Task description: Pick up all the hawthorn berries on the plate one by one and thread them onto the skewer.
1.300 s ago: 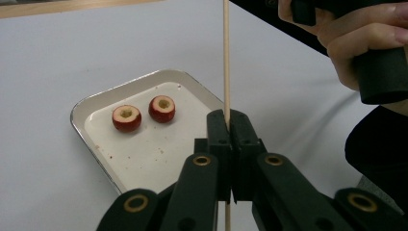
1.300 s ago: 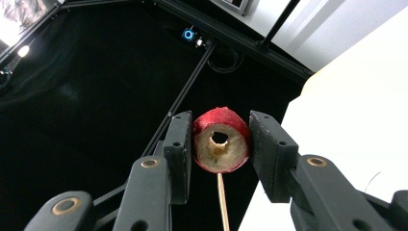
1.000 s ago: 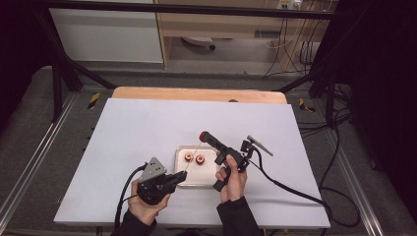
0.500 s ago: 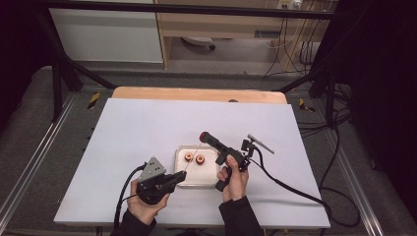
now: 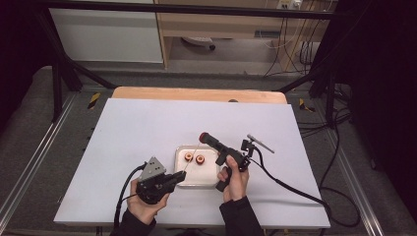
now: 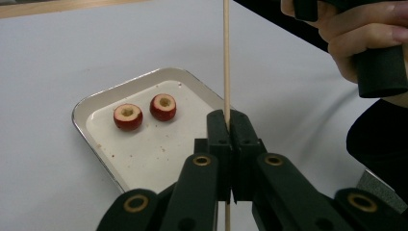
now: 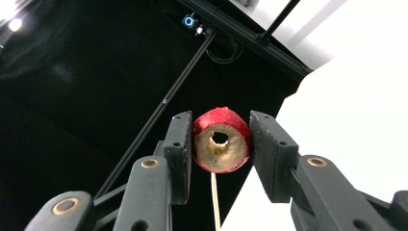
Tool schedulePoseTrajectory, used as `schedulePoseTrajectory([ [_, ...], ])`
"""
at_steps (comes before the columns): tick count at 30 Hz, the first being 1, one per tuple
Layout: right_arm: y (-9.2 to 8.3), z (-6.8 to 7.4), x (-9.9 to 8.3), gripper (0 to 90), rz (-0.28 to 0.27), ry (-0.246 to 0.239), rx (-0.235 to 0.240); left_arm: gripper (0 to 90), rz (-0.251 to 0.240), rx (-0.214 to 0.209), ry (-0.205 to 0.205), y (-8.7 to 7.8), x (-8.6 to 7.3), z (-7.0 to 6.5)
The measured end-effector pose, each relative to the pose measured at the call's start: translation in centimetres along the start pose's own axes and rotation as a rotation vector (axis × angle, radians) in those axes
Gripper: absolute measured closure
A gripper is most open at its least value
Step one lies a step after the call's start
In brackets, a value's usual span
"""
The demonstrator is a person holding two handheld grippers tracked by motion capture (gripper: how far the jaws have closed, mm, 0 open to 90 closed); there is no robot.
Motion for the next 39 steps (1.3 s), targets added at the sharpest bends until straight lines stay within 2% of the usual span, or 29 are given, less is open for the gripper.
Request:
schedulePoseTrajectory([
  [4, 0.0, -0.1, -0.1, 62.3, 0.010, -0.016, -0.016, 88.7, 0.004, 0.005, 0.006, 0.1, 0.0, 0.0],
  [18, 0.1, -0.2, 0.1, 62.3, 0.002, -0.014, -0.021, 88.8, -0.001, 0.008, 0.005, 0.0, 0.0, 0.0],
  [31, 0.2, -0.4, -0.4, 62.3, 0.025, -0.023, -0.028, 88.7, 0.017, 0.008, -0.016, 0.1, 0.0, 0.1],
  [33, 0.3, -0.5, -0.7, 62.3, 0.033, -0.032, -0.036, 88.7, 0.019, 0.004, -0.038, 0.1, 0.1, 0.0],
  [36, 0.5, -0.7, -1.1, 62.3, 0.024, -0.069, -0.042, 88.6, 0.017, 0.007, -0.089, 0.0, 0.4, -0.4],
  [37, 0.5, -0.7, -1.2, 62.3, 0.013, -0.080, -0.039, 88.5, 0.016, 0.014, -0.113, 0.1, 0.5, -0.6],
  [39, 0.5, -0.6, -1.3, 62.3, -0.004, -0.095, -0.037, 88.5, 0.011, 0.043, -0.129, 0.3, 0.5, -1.0],
])
Point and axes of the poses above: each handheld gripper's, and its own axes: y roughly forward along the jaws, x roughly out of its top, z roughly to its left, the point moved 8 cm from there along y, roughly forward along the jaws, and after that the axes turned 11 degrees about z, right-handed, at the moved point
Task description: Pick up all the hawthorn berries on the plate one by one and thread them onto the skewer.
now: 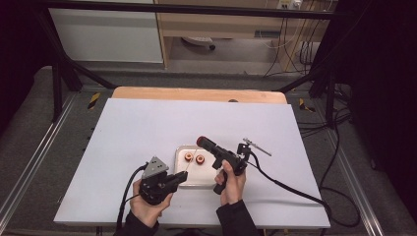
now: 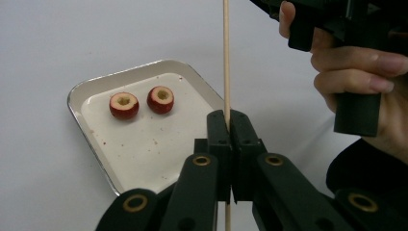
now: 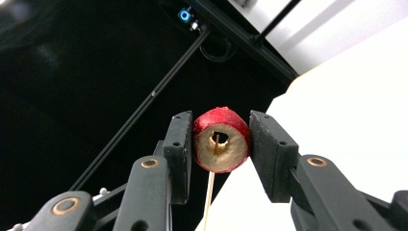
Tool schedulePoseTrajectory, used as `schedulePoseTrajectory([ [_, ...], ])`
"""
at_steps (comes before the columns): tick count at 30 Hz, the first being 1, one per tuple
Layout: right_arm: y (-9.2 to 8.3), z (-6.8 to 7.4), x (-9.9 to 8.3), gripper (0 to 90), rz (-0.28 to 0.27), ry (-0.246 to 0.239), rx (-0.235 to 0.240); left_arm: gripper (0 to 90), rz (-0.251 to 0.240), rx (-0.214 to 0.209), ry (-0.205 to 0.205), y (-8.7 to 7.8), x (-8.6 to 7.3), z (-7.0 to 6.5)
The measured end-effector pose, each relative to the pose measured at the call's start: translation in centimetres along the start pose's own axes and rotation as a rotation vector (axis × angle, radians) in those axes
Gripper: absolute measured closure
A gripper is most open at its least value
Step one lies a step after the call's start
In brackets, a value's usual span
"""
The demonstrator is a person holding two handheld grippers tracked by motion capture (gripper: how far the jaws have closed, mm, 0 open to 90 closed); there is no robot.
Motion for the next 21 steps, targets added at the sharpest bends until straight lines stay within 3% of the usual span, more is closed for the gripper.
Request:
schedulePoseTrajectory([
  [3, -0.2, 0.2, 0.0, 62.3, -0.005, -0.013, -0.003, 88.6, -0.006, 0.007, -0.010, 0.6, 0.0, -0.9],
  [6, -0.5, 0.6, 0.1, 62.4, 0.007, -0.015, -0.011, 88.6, -0.029, 0.017, 0.022, 0.8, 0.0, -1.3],
  [12, -0.6, 0.5, -0.2, 62.5, 0.069, -0.024, -0.037, 88.7, -0.042, 0.019, 0.053, 0.6, 0.2, -0.4],
  [14, -0.2, 0.1, -0.9, 62.6, 0.112, -0.011, -0.036, 88.7, -0.036, 0.018, 0.044, 0.4, 0.3, -0.1],
  [17, 0.2, -0.3, -1.5, 62.7, 0.110, -0.006, -0.039, 88.7, -0.033, 0.023, 0.039, 0.9, 0.2, 0.2],
  [19, 0.4, -0.5, -2.0, 62.7, 0.125, -0.010, -0.044, 88.7, -0.068, 0.024, 0.027, 0.9, 0.7, 0.4],
  [21, 1.0, -0.2, -3.8, 62.7, 0.203, 0.004, -0.011, 88.5, -0.072, 0.057, 0.002, 0.8, 1.4, 0.9],
])
Point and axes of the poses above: each handheld gripper's, and its own axes: y roughly forward along the jaws, x roughly out of its top, z roughly to its left, the point moved 8 cm from there along y, roughly forward along the jaws, and after that the axes turned 11 degrees about z, right-handed, at the moved point
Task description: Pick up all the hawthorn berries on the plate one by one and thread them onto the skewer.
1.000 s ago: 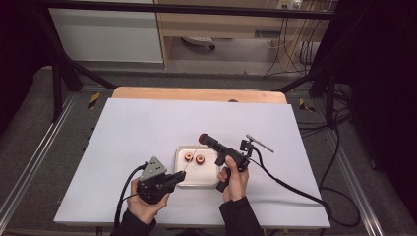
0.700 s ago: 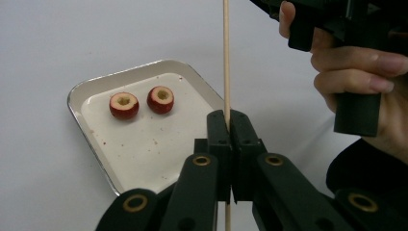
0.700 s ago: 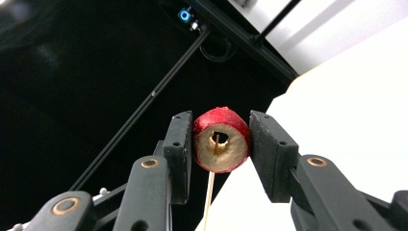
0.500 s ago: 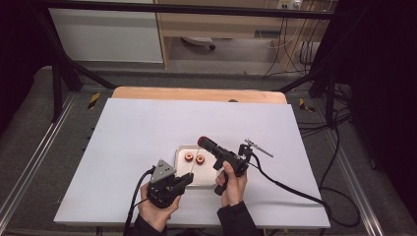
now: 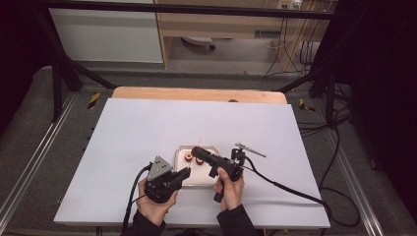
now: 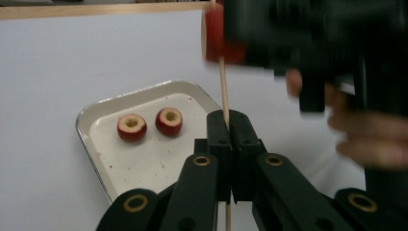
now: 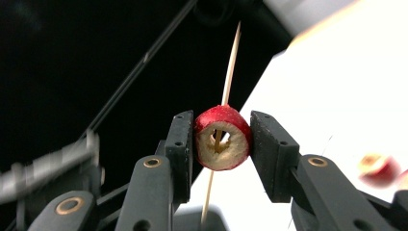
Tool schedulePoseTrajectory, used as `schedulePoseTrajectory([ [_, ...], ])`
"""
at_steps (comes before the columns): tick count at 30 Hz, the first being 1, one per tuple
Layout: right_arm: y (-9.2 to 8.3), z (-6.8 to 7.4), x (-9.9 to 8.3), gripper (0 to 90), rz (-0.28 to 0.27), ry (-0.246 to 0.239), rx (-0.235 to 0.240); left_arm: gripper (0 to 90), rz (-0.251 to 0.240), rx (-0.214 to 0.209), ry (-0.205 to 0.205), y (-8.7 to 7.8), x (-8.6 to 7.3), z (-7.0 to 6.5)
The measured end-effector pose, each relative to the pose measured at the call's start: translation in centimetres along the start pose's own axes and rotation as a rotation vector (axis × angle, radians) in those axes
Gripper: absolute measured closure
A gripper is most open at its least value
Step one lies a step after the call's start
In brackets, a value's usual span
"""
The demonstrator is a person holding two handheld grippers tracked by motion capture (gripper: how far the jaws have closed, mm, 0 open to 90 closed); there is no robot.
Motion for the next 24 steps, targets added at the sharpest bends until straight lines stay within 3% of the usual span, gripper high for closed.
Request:
schedulePoseTrajectory([
  [2, 0.6, 0.3, -0.9, 62.7, -0.019, -0.023, -0.025, 88.6, -0.018, -0.037, -0.004, 0.0, -0.1, 0.1],
  [4, 0.6, 0.5, -0.9, 62.5, -0.013, -0.041, -0.027, 88.5, -0.017, 0.001, 0.020, -0.1, -0.1, 0.1],
  [7, 0.6, 0.5, -0.8, 61.1, -0.021, -0.044, -0.032, 88.5, -0.014, -0.024, 0.030, 0.0, -0.1, 0.4],
  [9, 0.4, 0.3, -0.4, 44.5, -0.042, -0.076, -0.071, 88.5, -0.014, -0.018, 0.055, 0.0, -0.4, 0.6],
  [11, 0.0, 0.4, 0.1, 42.2, -0.040, -0.114, -0.088, 88.4, -0.006, -0.014, 0.066, 0.1, -0.7, 1.1],
  [15, -1.3, 0.0, 1.5, 29.2, -0.032, -0.219, -0.190, 88.2, -0.002, -0.001, 0.089, -0.3, -0.9, 2.4],
  [18, -2.1, -0.7, 2.0, 20.3, 0.030, -0.280, -0.255, 88.1, 0.005, 0.015, 0.117, -0.7, -1.3, 3.6],
  [21, -2.5, -2.1, 1.7, 14.8, 0.142, -0.341, -0.350, 87.9, 0.019, 0.018, 0.140, -1.0, -2.1, 4.7],
  [24, -2.8, -3.3, 1.3, 12.5, 0.250, -0.371, -0.425, 87.8, 0.042, 0.026, 0.152, -1.3, -3.2, 5.9],
])
Point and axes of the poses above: each handheld gripper's, and its own axes: y roughly forward along the jaws, x roughly out of its top, z roughly to its left, the point moved 8 cm from there along y, roughly forward along the jaws, and after that the axes turned 11 degrees about z, right-handed, at the moved point
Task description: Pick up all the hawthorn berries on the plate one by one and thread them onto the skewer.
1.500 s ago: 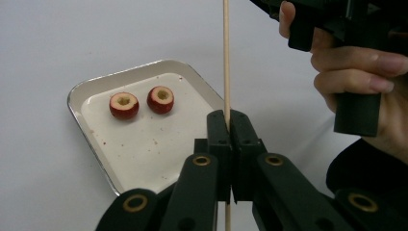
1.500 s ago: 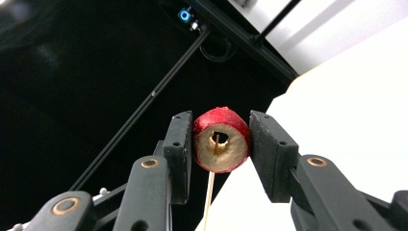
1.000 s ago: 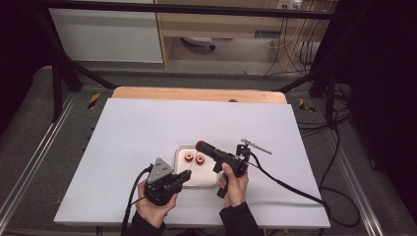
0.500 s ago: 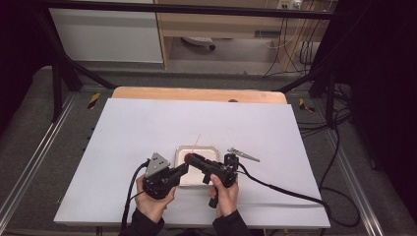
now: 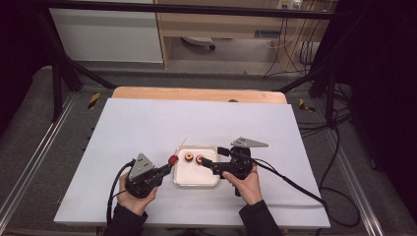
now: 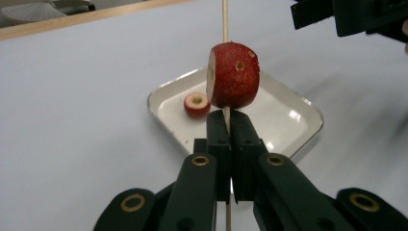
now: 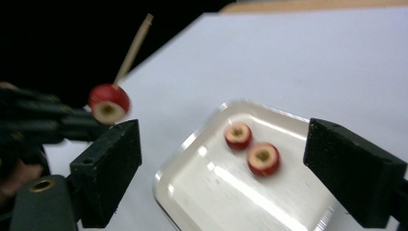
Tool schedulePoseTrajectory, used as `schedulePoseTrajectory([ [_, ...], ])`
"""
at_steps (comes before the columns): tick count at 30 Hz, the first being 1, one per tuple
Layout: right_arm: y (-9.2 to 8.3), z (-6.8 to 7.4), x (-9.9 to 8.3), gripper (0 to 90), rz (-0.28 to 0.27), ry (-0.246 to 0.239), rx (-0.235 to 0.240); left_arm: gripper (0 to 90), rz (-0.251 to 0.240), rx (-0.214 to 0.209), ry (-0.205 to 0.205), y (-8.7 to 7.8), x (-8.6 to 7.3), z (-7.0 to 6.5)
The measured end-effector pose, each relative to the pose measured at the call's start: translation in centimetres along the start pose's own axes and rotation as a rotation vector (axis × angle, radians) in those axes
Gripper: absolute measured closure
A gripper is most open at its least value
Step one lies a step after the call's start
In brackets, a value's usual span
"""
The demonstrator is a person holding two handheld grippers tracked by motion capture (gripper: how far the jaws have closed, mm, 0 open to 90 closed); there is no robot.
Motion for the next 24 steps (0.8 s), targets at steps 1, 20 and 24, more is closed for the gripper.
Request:
schedulePoseTrajectory([
  [1, 0.2, -0.3, -0.2, 12.2, 0.030, -0.009, -0.016, 87.8, 0.004, -0.002, -0.005, 0.0, -0.4, 0.3],
  [20, 6.6, -2.1, 1.4, 30.7, 0.574, -0.186, -0.257, 87.7, 0.051, -0.016, -0.007, 0.1, -2.7, 1.9],
  [24, 7.9, -2.2, 1.1, 37.0, 0.633, -0.180, -0.259, 87.7, 0.050, -0.021, -0.013, 0.1, -2.7, 1.9],
])
Point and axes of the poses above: each handheld gripper's, and its own axes: y roughly forward along the jaws, x roughly out of its top, z roughly to its left, the point moved 8 cm from there along y, roughly forward along the jaws, and after that the axes turned 11 degrees about z, right-handed, at the moved point
